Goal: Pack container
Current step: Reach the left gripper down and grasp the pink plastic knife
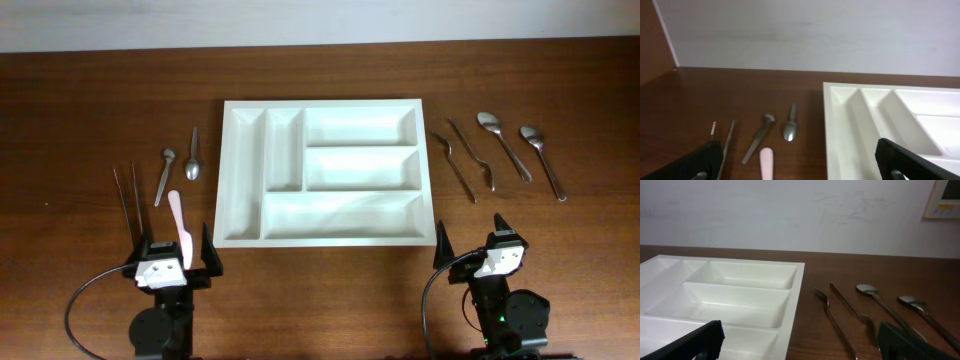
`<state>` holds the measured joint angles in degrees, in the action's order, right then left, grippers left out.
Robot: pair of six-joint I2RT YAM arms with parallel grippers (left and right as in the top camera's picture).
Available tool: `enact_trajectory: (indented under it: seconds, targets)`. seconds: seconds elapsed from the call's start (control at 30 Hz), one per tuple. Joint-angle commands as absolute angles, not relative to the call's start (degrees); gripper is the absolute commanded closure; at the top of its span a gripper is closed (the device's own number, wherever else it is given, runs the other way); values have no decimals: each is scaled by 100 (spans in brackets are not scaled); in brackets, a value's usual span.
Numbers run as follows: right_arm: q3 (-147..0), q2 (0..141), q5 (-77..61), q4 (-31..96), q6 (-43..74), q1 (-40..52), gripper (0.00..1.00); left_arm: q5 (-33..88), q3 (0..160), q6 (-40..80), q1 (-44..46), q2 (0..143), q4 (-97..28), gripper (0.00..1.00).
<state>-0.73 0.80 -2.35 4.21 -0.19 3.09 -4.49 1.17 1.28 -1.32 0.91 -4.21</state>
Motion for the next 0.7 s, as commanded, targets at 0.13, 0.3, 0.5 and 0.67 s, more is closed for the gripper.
enact_trajectory:
  seconds: [0.13,0.3,0.5,0.67]
  targets:
    - [-32,19,-163,429,-14,281,1,-751,307,40,-167,56,-10,1]
    - [-32,19,-165,429,-14,281,1,-1155,1643,40,-167,760,-801,1]
    - [-32,19,-165,429,-14,281,1,-1594,4285,38,-167,3312,-2698,1]
    - [-32,19,-165,429,-14,281,1,-1507,6316,34,-167,5754,-4237,1]
